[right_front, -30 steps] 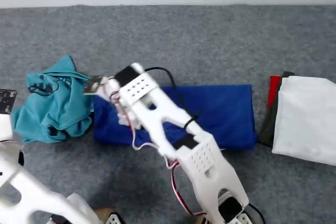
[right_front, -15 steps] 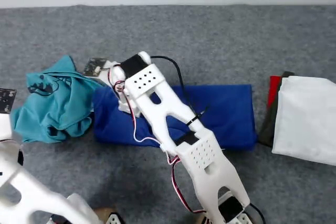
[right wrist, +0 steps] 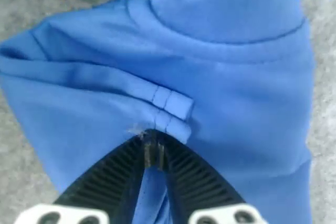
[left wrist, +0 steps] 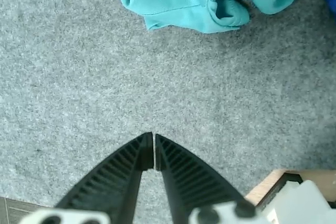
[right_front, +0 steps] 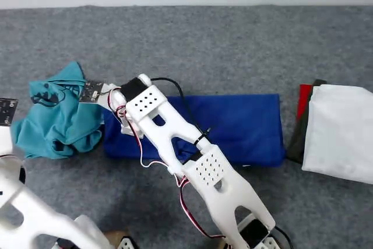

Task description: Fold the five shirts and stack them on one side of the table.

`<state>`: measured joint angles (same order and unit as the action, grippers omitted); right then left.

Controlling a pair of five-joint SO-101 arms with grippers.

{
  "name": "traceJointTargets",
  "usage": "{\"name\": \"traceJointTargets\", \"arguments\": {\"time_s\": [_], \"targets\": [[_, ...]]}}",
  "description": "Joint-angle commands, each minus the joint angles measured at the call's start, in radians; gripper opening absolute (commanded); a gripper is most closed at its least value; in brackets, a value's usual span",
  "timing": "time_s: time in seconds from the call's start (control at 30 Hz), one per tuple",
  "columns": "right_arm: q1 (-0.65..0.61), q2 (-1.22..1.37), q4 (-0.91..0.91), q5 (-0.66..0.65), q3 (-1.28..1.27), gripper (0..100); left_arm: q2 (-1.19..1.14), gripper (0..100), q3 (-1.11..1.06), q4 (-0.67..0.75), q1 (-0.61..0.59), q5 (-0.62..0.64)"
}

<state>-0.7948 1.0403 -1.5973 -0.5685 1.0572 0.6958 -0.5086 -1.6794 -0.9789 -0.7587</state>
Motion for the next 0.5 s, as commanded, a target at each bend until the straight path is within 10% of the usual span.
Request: {"name": "traceJointTargets", "arguments": {"time_s": [0.0, 0.47], "targets": [[-0.007, -0.042, -0.065, -0.014, 0.132, 1.1, 0.021, 2, 0.002, 0.02, 0.008, -0.012], [0.101, -0.371, -0.202, 0.107, -0.178, 1.1, 0.018, 2, 0.002, 0.063, 0.008, -0.028]]}}
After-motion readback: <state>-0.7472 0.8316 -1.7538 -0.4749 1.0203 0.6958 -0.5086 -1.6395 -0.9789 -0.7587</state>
